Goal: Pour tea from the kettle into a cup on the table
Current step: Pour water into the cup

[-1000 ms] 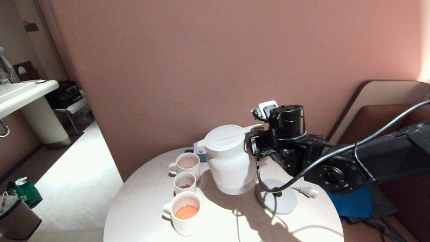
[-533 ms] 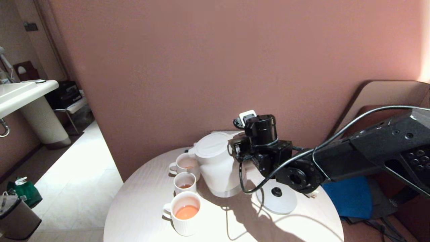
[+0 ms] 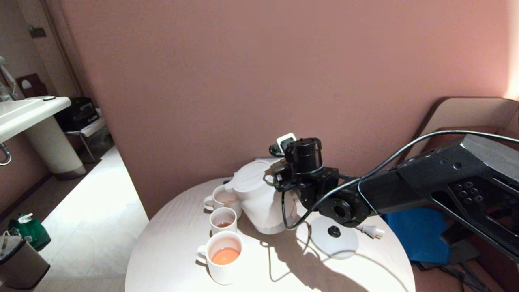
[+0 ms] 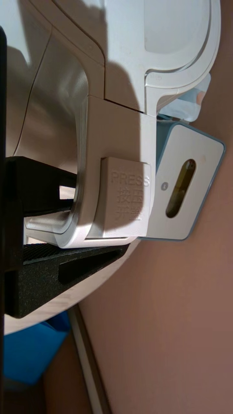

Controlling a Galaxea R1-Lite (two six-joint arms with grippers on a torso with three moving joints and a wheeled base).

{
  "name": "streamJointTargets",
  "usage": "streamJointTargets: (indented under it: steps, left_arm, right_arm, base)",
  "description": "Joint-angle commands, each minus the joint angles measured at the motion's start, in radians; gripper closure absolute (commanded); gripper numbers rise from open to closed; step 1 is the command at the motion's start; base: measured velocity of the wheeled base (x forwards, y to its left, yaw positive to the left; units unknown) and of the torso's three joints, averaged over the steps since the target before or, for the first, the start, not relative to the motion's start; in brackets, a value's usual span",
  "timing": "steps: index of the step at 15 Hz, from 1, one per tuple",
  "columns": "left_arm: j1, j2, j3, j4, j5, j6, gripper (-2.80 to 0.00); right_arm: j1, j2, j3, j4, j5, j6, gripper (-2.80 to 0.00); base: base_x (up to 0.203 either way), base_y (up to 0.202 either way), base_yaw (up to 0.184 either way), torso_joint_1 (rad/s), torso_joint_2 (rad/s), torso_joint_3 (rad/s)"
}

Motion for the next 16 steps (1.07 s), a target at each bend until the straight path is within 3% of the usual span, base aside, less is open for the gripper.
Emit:
streamJointTargets:
  steps: [1,16]
  left_arm:
    - [0.0,0.001,0.0,-0.001,0.0,0.0,0.0]
    - [0.0,0.001,0.0,-0.001,0.0,0.0,0.0]
  right_arm:
    - [0.0,0.021,-0.028,-0.003,-0.005,-0.027,0.0]
    - [-0.011,0.078,-0.214,0.052,-0.025,-0.297,0.0]
  base:
    - [0.0,0.0,0.0,0.0,0.0,0.0]
    - [0.0,0.0,0.0,0.0,0.0,0.0]
